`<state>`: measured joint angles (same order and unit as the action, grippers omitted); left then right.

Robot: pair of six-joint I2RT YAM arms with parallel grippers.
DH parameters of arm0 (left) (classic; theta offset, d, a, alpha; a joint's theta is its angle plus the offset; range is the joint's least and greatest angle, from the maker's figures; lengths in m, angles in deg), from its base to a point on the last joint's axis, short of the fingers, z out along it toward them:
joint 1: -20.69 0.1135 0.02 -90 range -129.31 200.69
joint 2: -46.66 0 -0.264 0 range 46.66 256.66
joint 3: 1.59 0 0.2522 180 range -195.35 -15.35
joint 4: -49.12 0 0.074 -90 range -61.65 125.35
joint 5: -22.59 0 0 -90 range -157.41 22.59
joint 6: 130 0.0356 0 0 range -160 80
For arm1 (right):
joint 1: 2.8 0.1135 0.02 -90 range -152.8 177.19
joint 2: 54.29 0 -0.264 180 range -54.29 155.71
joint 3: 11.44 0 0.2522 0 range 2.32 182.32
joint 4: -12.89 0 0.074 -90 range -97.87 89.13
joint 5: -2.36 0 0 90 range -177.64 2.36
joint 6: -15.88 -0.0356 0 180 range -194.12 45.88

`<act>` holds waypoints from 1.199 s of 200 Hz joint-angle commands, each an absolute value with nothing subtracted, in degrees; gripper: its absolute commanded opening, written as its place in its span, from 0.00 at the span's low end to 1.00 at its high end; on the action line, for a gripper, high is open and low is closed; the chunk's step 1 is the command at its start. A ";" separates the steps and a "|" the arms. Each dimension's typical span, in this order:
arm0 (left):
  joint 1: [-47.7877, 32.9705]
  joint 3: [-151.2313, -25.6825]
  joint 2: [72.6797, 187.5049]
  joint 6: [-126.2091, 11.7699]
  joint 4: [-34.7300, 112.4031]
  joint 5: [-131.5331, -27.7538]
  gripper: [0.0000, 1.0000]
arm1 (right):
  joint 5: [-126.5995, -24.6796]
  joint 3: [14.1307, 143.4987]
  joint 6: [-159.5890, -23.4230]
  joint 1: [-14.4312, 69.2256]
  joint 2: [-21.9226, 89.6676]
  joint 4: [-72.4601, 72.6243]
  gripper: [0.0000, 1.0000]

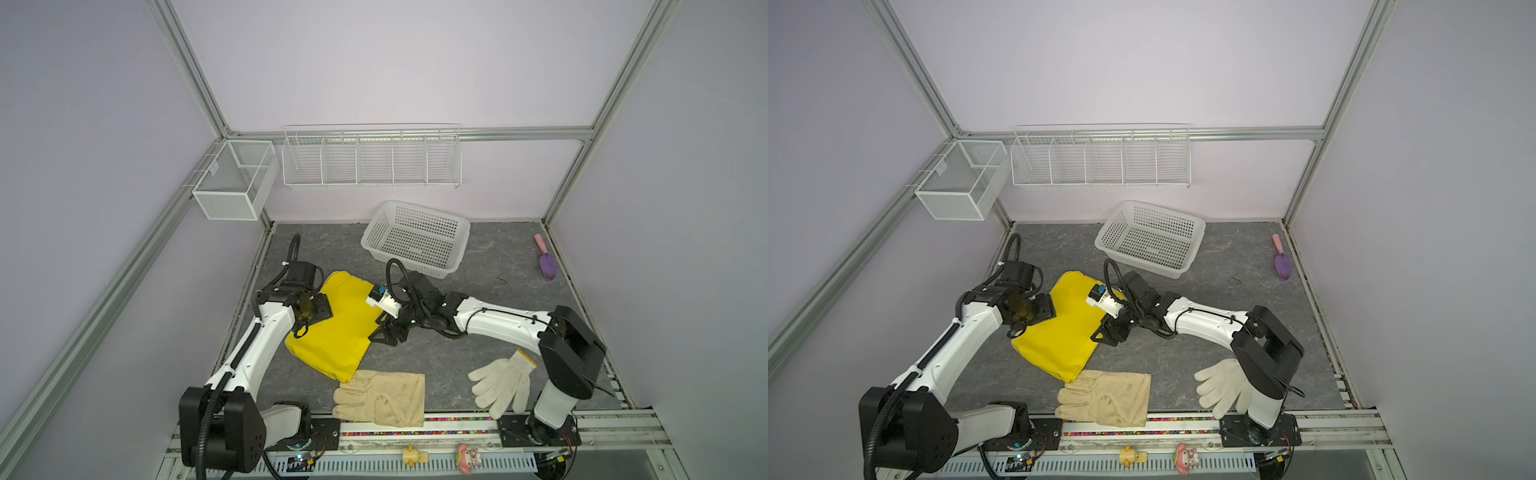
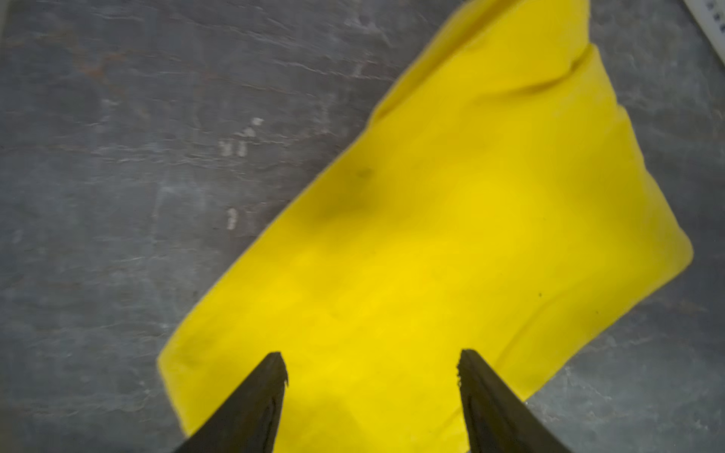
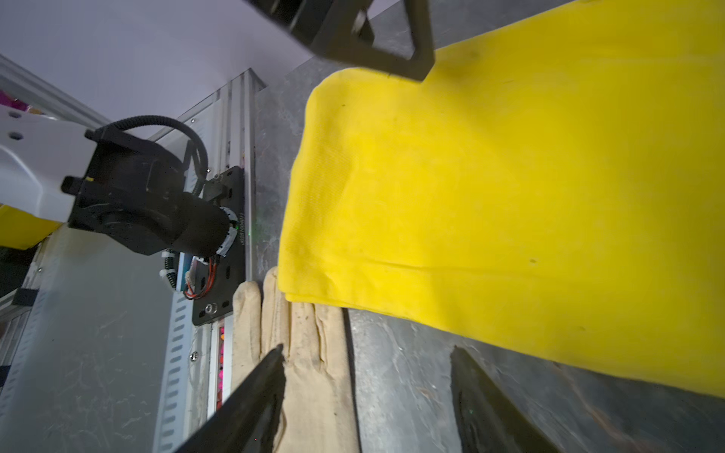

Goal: Fold and stack the trousers
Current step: Smooth out the trousers at the middle-left of the table, then move the trousers to the top-left of the table.

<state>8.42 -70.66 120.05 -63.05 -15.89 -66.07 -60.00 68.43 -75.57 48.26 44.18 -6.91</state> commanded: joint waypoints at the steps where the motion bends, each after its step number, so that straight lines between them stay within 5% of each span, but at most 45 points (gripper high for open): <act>1: 3.47 -71.28 123.31 -56.66 -13.29 -67.53 0.72 | -63.02 64.58 -78.43 45.13 41.08 -6.43 0.72; 81: 0.03 -72.02 141.54 -57.62 -4.34 -65.65 0.74 | -68.73 55.57 -83.47 34.18 29.86 -4.49 0.93; 150: 8.39 -76.16 150.50 -67.22 0.22 -62.73 0.67 | -70.58 53.08 -83.42 30.27 25.71 -5.09 0.95; 240: 15.77 -103.56 167.49 -66.04 -8.72 -62.60 0.69 | -71.70 53.04 -82.69 28.68 24.87 -6.26 0.95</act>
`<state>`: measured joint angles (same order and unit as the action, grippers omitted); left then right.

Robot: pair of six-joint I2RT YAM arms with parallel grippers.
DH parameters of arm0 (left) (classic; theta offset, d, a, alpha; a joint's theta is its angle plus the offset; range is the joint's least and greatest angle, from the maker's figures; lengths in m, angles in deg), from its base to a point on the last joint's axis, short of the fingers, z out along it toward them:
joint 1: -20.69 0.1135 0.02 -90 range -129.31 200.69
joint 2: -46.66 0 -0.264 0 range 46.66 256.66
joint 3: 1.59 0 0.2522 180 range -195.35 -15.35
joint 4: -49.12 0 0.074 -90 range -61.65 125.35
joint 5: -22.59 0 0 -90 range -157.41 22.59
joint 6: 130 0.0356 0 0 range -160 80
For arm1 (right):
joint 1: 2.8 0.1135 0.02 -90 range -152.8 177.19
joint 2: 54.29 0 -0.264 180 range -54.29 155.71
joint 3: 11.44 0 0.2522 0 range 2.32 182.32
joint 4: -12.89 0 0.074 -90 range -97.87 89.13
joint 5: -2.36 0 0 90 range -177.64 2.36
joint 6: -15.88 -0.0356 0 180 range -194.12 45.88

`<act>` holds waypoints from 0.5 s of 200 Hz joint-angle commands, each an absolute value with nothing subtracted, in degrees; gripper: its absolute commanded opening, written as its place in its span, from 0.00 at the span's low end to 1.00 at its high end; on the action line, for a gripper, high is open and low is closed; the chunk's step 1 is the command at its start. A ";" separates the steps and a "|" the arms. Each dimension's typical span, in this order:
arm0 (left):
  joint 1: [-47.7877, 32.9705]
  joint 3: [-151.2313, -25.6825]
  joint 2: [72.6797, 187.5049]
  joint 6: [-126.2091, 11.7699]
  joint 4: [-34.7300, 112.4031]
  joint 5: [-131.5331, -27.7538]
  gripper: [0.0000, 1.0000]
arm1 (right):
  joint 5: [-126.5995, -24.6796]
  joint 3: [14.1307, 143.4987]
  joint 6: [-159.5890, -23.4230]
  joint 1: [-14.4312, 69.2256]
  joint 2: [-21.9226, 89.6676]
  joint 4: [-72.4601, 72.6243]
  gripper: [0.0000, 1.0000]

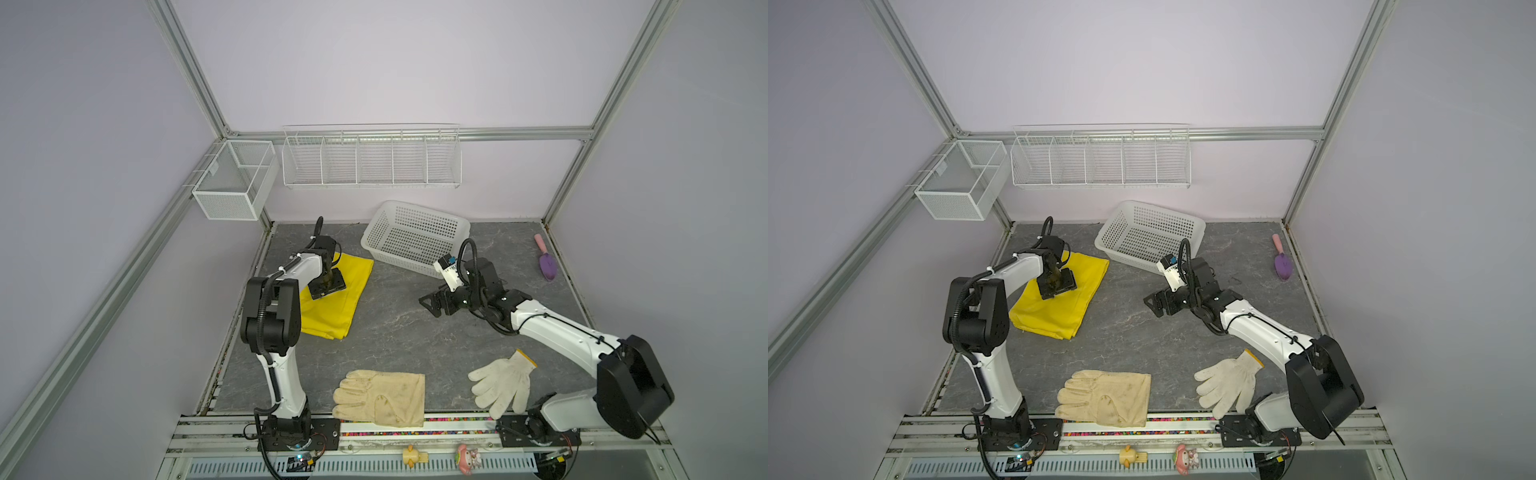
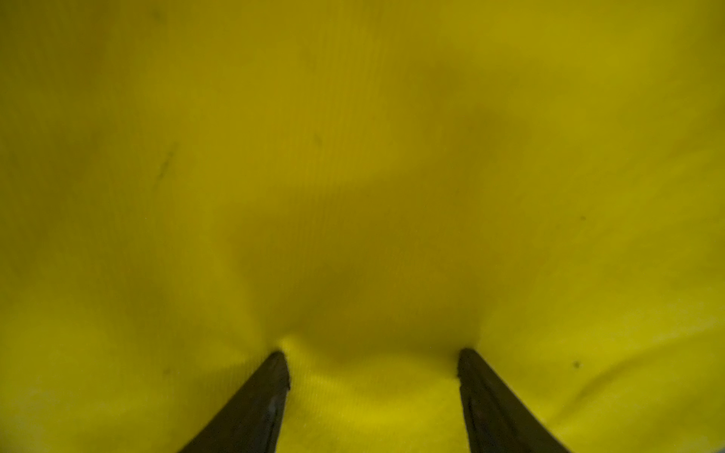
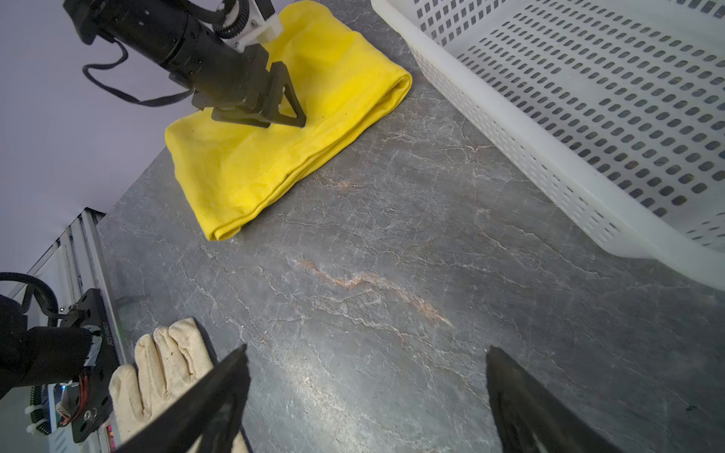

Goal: Fold and stack the trousers
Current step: Move the trousers to the top-left of the table.

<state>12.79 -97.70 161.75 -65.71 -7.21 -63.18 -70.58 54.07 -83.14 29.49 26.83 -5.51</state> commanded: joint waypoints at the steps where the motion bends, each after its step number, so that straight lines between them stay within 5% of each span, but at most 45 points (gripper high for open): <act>1: 15.86 -103.97 167.72 -66.03 -8.83 -62.59 0.69 | -71.67 53.04 -82.67 28.67 24.79 -6.33 0.95; 100: 22.59 -132.95 185.76 -74.90 -16.21 -62.53 0.68 | -72.39 51.63 -81.67 25.28 23.23 -8.69 0.96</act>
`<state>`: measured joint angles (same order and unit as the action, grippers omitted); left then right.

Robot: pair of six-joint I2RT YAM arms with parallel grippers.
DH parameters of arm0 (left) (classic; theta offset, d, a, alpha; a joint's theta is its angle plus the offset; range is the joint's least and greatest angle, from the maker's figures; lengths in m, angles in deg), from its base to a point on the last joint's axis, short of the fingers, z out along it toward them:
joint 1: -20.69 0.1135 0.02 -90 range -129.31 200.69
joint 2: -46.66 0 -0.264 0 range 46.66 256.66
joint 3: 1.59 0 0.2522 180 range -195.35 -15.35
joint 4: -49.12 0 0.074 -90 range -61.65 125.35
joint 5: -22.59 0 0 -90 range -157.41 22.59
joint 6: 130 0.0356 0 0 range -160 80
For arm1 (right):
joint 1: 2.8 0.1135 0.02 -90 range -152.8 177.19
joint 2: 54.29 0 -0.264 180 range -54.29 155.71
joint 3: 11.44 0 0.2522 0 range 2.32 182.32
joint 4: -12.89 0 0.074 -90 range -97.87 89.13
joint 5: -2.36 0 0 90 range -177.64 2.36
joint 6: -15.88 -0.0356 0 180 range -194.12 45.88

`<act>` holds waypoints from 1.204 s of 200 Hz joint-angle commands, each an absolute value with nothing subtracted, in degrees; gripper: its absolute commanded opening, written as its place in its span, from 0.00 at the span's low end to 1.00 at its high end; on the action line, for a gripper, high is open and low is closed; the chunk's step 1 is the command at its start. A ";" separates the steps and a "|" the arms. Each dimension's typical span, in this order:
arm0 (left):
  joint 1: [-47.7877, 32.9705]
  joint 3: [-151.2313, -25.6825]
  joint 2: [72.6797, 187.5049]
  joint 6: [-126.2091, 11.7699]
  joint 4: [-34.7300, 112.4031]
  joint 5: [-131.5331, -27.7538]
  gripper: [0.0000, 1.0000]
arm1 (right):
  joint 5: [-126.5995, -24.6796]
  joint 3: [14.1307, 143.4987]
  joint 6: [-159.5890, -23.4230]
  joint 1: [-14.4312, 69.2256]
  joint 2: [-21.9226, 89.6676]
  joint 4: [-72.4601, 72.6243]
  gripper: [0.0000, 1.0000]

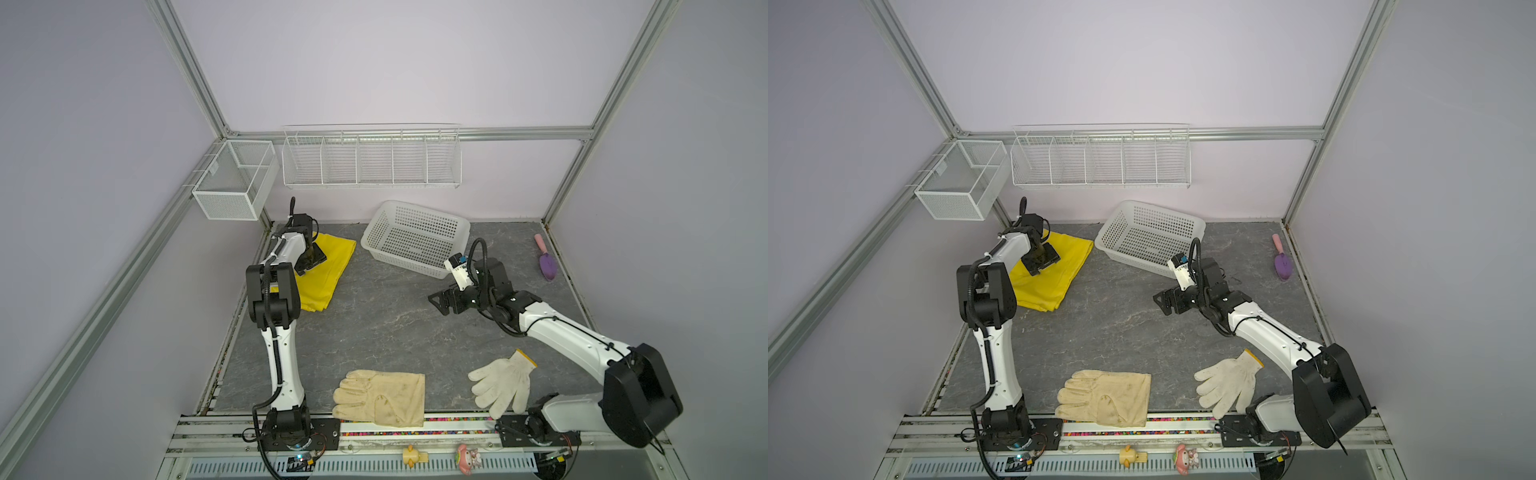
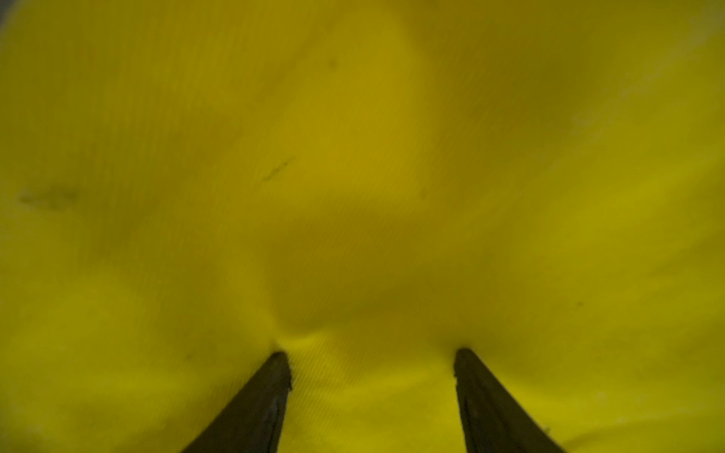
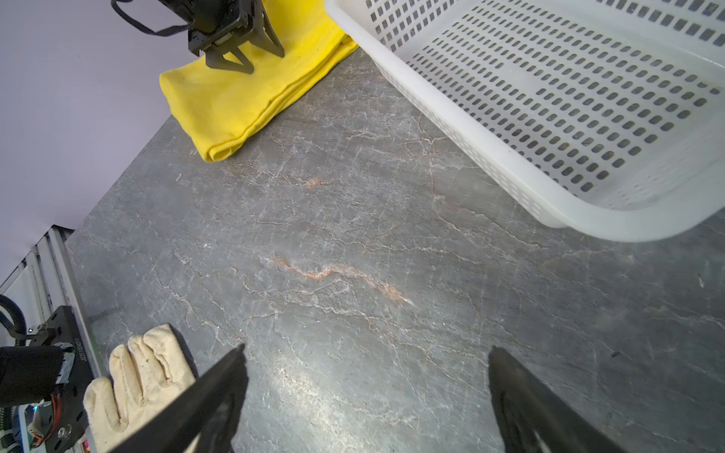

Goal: Fold and stack the trousers
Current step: Move the trousers to the top-left of the table.

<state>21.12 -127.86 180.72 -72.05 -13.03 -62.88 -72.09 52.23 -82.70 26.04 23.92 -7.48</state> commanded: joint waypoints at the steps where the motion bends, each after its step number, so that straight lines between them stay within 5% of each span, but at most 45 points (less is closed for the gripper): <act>1: 22.65 -133.17 185.82 -75.03 -16.23 -62.73 0.68 | -72.37 51.63 -81.68 25.25 23.27 -8.69 0.96; 66: 19.99 -139.13 184.99 -69.73 -17.61 -65.13 0.71 | -71.69 52.33 -81.55 24.43 25.01 -8.52 0.97; 125: 13.59 -126.75 175.12 -52.47 -12.94 -63.28 0.74 | -71.42 52.23 -81.06 23.72 24.27 -8.82 0.97; 178: 12.39 -123.58 177.58 -52.26 -11.38 -66.26 0.64 | -71.89 52.24 -80.58 23.48 23.27 -9.74 0.97; 241: 13.36 -134.02 186.03 -60.70 -16.30 -60.36 0.55 | -71.78 52.30 -81.13 23.46 24.10 -9.65 0.97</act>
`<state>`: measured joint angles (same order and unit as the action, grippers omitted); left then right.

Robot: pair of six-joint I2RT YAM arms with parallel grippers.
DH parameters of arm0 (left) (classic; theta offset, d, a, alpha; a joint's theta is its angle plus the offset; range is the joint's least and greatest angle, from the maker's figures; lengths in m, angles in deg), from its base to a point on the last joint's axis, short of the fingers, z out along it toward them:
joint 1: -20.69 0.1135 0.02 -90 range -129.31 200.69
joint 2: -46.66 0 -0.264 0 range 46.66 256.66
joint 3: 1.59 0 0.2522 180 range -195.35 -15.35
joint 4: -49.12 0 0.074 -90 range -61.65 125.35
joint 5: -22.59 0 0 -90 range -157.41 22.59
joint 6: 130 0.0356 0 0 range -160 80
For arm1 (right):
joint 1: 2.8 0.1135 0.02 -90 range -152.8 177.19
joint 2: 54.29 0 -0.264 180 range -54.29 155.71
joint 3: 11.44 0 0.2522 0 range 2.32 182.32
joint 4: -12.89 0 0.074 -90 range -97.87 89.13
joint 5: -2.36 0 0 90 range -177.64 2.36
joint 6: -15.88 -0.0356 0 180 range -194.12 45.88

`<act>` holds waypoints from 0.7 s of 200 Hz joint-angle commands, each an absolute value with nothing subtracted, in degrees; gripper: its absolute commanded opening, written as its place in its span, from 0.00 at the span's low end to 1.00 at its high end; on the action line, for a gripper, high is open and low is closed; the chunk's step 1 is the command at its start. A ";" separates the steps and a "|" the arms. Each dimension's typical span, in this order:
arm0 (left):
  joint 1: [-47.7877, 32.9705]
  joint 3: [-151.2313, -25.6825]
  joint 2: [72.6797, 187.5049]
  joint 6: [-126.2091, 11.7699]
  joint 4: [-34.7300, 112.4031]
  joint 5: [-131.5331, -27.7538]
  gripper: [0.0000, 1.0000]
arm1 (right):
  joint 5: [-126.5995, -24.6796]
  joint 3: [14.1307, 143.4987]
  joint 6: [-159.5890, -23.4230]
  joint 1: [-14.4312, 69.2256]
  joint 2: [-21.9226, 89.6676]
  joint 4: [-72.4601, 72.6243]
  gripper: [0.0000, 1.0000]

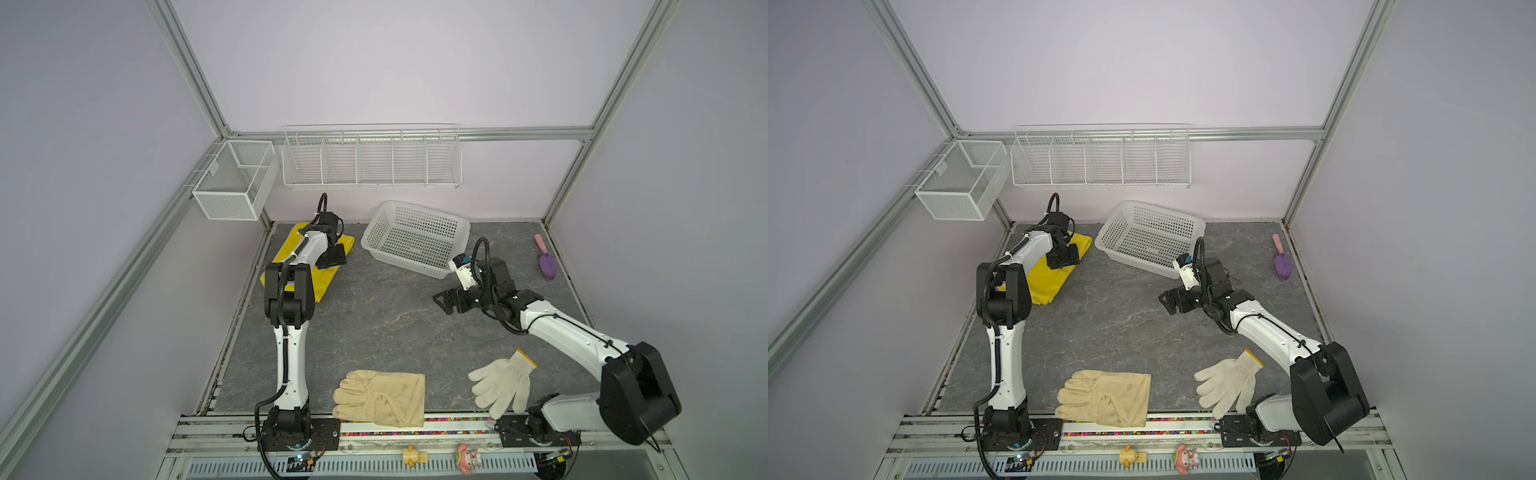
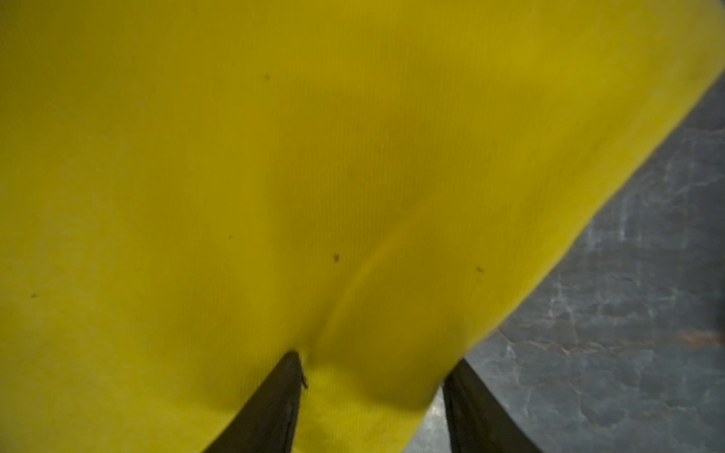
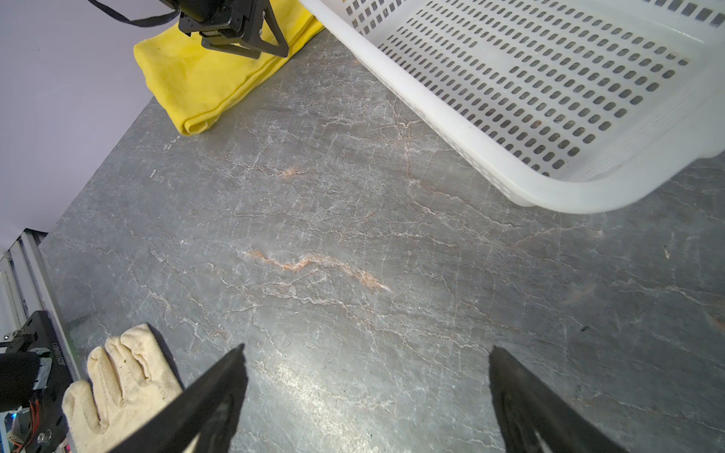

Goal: Fold and stack the trousers
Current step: Move the trousers to the top-left of the table.

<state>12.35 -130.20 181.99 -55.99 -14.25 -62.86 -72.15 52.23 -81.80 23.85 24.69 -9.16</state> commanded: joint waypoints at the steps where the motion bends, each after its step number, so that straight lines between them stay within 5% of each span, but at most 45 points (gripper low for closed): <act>1: 13.42 -134.15 186.13 -60.90 -16.31 -60.37 0.55 | -71.80 52.32 -81.14 23.47 24.10 -9.66 0.97; 93: 17.36 -151.85 196.71 -66.34 -21.84 -61.37 0.54 | -72.80 52.33 -80.98 23.13 23.33 -10.89 0.97; 140: 17.31 -150.63 192.66 -58.59 -19.68 -68.11 0.71 | -72.14 51.90 -81.54 20.29 23.24 -9.41 0.99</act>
